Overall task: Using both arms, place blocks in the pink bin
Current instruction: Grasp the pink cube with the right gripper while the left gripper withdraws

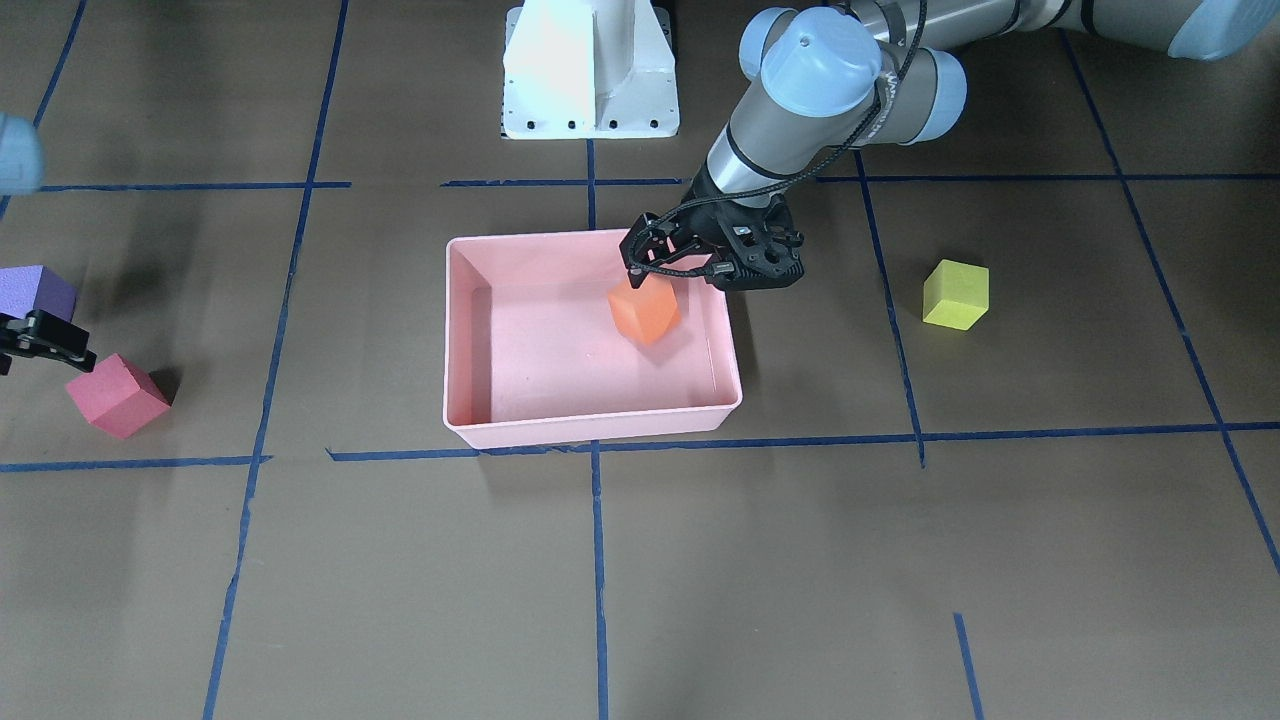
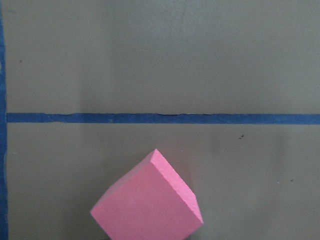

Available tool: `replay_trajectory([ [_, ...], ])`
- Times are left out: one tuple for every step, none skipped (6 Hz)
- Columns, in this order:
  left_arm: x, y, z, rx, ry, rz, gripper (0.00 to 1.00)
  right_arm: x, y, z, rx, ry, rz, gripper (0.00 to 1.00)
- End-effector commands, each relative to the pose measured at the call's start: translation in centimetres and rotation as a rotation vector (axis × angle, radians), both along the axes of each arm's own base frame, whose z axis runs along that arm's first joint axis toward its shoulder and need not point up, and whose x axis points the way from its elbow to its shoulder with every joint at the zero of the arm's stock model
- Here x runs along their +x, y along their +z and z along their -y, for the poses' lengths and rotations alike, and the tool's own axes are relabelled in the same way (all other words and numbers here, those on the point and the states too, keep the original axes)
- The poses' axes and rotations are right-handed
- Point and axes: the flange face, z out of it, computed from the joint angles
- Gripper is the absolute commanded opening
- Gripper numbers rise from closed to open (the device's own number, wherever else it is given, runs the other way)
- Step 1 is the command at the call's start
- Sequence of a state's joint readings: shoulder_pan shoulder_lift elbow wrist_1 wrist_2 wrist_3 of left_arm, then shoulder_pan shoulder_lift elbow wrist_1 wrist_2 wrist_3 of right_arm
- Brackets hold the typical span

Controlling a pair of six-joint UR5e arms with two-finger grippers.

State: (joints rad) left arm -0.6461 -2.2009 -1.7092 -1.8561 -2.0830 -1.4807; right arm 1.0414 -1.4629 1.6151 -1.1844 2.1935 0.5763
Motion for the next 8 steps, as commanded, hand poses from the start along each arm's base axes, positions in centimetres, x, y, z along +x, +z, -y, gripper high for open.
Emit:
replay_trajectory([
  [-0.1,-0.1,-0.1,0.005,-0.001,-0.005,1.00,-1.5,0.4,-0.3,0.266,-0.180,0.013,1.00],
  [-0.1,-0.1,-0.1,0.003,-0.001,-0.005,1.00,-1.3,-0.1,-0.3,0.289,-0.184,0.009,1.00],
  [-0.2,-0.4,-0.1,0.006,-0.001,-0.008,1.00,-0.5,0.0,-0.1,0.324,-0.206,0.004,1.00],
  [-0.3,-0.5,-0.2,0.001,-0.005,-0.011,1.00,-0.2,1.8,-0.5,0.375,-0.279,-0.028,1.00],
  [-0.3,-0.5,-0.3,0.002,-0.006,-0.012,1.00,-0.1,2.5,-0.9,0.380,-0.300,-0.036,1.00],
  [-0.3,-0.4,-0.3,0.002,-0.006,-0.011,1.00,0.0,4.1,-1.0,0.382,-0.333,-0.051,1.00],
  [-1.6,-0.6,-0.2,0.010,-0.017,-0.020,1.00,0.2,5.1,-1.5,0.380,-0.350,-0.058,0.99],
  [-3.6,2.4,-0.4,0.000,-0.032,0.006,1.00,-0.1,4.8,-1.4,0.373,-0.344,-0.050,0.51],
])
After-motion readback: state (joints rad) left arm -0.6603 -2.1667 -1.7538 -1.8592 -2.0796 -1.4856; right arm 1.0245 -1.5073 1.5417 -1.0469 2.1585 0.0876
